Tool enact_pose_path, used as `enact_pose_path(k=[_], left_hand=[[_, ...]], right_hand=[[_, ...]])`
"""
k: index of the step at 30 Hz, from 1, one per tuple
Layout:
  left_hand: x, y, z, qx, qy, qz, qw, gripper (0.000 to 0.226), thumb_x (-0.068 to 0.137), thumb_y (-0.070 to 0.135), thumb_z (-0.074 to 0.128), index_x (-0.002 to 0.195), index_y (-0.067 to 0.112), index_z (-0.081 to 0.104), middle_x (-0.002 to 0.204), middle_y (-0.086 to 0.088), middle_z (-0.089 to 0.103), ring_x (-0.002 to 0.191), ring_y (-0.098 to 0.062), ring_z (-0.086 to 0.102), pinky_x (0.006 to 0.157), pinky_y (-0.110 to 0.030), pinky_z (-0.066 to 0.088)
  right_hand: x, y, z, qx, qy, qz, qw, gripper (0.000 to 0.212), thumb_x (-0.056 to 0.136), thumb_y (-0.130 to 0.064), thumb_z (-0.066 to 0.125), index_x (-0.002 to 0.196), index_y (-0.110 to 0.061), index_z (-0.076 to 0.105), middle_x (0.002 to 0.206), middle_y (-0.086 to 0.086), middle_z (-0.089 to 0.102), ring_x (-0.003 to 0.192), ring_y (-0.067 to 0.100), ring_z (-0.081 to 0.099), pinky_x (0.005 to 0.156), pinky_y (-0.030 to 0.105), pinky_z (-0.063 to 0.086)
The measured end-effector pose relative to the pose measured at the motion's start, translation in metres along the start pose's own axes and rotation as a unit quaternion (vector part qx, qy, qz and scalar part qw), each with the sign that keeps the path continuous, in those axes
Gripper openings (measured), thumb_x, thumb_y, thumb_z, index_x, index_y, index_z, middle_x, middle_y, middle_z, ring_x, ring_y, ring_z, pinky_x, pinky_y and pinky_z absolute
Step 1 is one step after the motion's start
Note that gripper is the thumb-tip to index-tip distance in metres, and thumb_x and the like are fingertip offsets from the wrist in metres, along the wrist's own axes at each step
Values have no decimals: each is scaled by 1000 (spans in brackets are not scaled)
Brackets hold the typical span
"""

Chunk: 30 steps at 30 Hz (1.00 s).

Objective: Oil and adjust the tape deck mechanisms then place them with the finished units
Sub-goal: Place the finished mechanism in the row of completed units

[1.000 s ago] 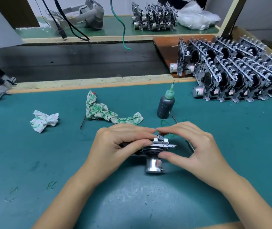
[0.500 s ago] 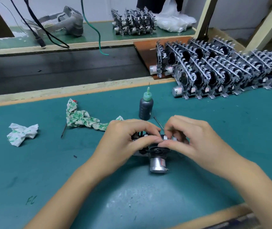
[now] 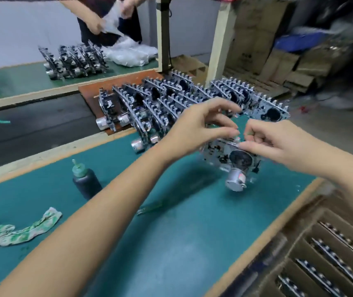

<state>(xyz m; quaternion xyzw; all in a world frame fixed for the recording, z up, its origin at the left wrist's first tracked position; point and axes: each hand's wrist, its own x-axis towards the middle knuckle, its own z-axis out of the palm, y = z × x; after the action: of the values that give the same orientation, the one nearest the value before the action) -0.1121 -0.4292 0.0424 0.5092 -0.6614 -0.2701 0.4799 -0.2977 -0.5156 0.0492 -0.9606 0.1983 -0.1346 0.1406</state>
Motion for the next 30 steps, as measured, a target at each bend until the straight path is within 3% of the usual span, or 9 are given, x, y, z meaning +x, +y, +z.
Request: enact_pose_path(k=[2,5,7,10,14,21,25,28,30], left_hand=[[28,-16,11,33,-6,-13,999,28,80,0,71,107,8,63,97,-7,69,89,-8,65,92,-22,48],[58,-40,28,256,-31,13,966,35,85,13,69,120,15,64,130,-3,59,122,-11,50,97,-12,30],[72,-51,41,322,-80,3,943,52,89,20,64,138,19,47,150,-4,38,136,-17,36,108,-21,22],[94,-63,58,353,-117,-43,927,72,92,26,60,151,20,19,160,-1,10,142,-22,24,115,-35,22],[121,-73,67,372,-113,-60,919,81,92,22,61,152,22,7,161,-1,1,143,-25,21,114,-39,23],[144,-85,76,346,-137,-91,924,87,90,16,62,152,22,1,159,-3,14,139,-25,31,113,-37,28],[146,-88,86,349,-141,-97,921,92,90,13,62,152,23,-6,160,-3,4,136,-26,38,108,-37,35],[146,-86,90,363,-126,-104,917,90,91,15,61,152,24,-4,160,-3,6,127,-27,47,99,-40,44],[144,-82,91,365,-115,-106,918,85,91,17,59,152,22,0,160,-3,12,125,-28,49,97,-41,44]], right_hand=[[-2,32,0,-28,-16,54,998,26,91,-39,52,72,-31,37,52,-8,45,52,2,43,51,20,31],[2,74,0,-20,1,115,993,29,94,-31,53,71,-28,36,56,-8,42,52,0,42,52,17,32],[12,95,1,-10,29,143,989,31,95,-28,53,70,-28,36,58,-8,44,51,2,40,53,14,32],[28,119,3,-15,43,172,984,29,96,-29,52,71,-27,37,63,-5,48,58,9,42,52,18,30],[49,141,4,-1,85,195,977,24,97,-30,50,79,-16,42,68,-2,50,67,19,45,59,33,30],[66,161,7,-51,88,237,966,21,97,-30,49,87,-13,41,78,7,54,77,28,50,65,34,34],[64,163,6,-69,89,252,961,23,98,-32,47,88,-12,39,83,11,55,79,29,50,68,37,39],[65,155,6,-134,83,256,954,22,98,-31,47,97,-10,43,102,17,59,92,36,56,76,41,44],[66,144,4,-194,103,258,941,27,97,-33,49,110,-9,47,114,14,54,99,35,56,74,38,40]])
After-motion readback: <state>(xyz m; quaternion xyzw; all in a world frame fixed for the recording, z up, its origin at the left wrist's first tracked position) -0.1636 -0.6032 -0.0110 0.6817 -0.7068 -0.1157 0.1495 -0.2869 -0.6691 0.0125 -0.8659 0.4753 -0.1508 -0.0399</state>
